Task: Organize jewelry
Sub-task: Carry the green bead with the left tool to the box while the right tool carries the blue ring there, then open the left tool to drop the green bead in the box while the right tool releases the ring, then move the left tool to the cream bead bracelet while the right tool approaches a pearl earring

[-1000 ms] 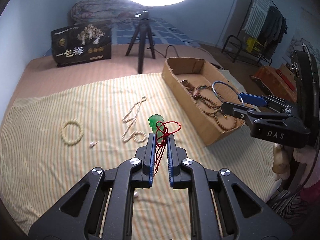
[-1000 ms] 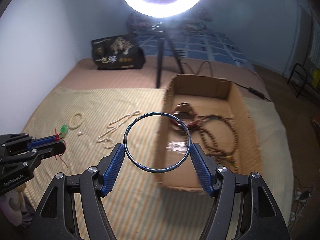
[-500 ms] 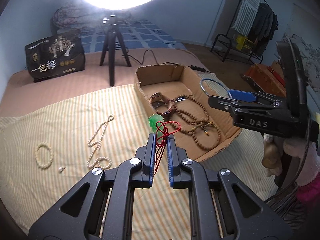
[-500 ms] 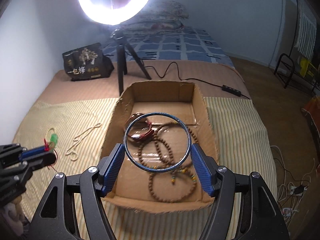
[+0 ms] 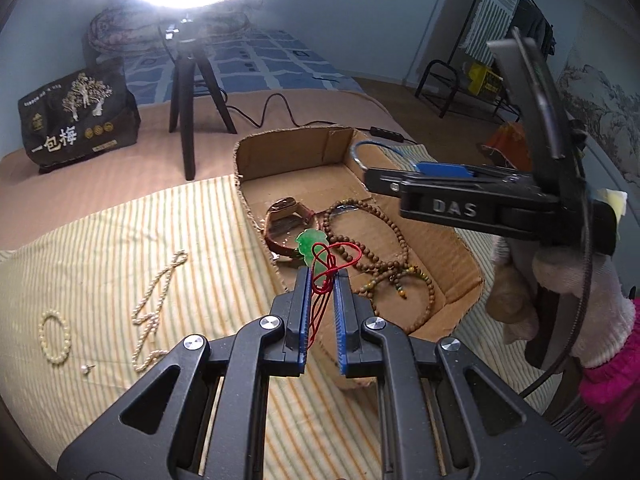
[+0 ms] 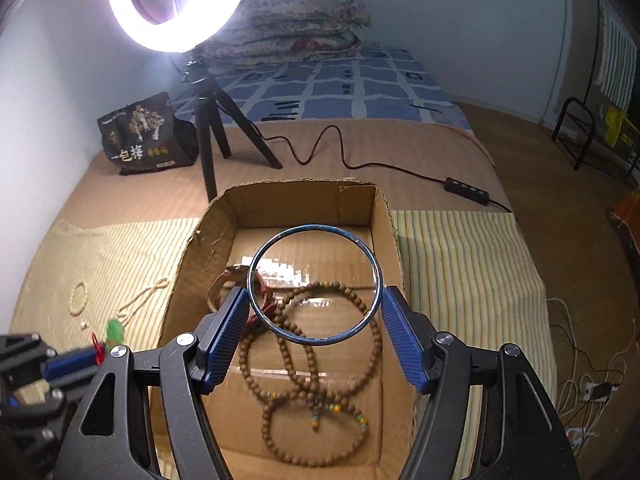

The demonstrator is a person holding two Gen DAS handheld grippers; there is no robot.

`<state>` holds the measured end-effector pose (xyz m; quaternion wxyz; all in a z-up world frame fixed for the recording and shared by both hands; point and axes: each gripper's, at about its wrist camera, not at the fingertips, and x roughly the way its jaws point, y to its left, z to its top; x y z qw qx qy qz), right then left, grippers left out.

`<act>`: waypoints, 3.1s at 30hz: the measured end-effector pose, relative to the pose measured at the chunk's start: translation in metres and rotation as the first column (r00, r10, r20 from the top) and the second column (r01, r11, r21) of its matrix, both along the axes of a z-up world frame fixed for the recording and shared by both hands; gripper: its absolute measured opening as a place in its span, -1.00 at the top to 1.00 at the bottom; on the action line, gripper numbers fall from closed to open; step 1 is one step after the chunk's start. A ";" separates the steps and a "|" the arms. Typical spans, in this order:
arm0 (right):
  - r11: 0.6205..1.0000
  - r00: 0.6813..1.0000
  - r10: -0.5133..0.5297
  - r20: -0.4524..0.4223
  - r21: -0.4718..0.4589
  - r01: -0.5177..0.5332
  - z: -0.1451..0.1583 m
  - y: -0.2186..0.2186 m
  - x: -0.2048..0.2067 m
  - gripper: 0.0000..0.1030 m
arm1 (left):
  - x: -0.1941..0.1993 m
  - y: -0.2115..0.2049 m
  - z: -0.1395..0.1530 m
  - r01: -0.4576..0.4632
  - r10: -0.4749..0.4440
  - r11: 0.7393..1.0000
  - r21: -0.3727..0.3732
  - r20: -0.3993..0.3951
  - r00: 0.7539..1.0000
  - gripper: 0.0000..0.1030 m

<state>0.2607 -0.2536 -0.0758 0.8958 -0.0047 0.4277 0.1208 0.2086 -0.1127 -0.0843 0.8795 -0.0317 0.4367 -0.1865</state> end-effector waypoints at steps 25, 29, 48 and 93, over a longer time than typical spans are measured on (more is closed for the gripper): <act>0.999 0.998 -0.024 -0.051 0.031 0.025 -0.019 -0.007 0.036 -0.33 | 0.013 -0.020 -0.021 0.024 -0.025 1.000 -0.016 -0.068 0.997 0.51; 0.999 0.998 -0.037 -0.056 0.030 0.039 -0.018 -0.010 0.035 -0.33 | 0.011 -0.018 -0.020 0.021 -0.022 1.000 -0.020 -0.064 0.998 0.27; 0.999 0.999 -0.052 -0.006 0.015 0.052 0.005 -0.012 0.004 -0.33 | -0.013 0.008 0.002 -0.004 0.004 1.000 0.007 0.000 1.000 0.27; 0.922 0.921 0.385 -0.065 0.075 -0.380 -0.034 0.160 -0.160 -0.33 | -0.087 0.247 -0.016 -0.347 0.348 0.937 0.043 -0.037 0.937 0.27</act>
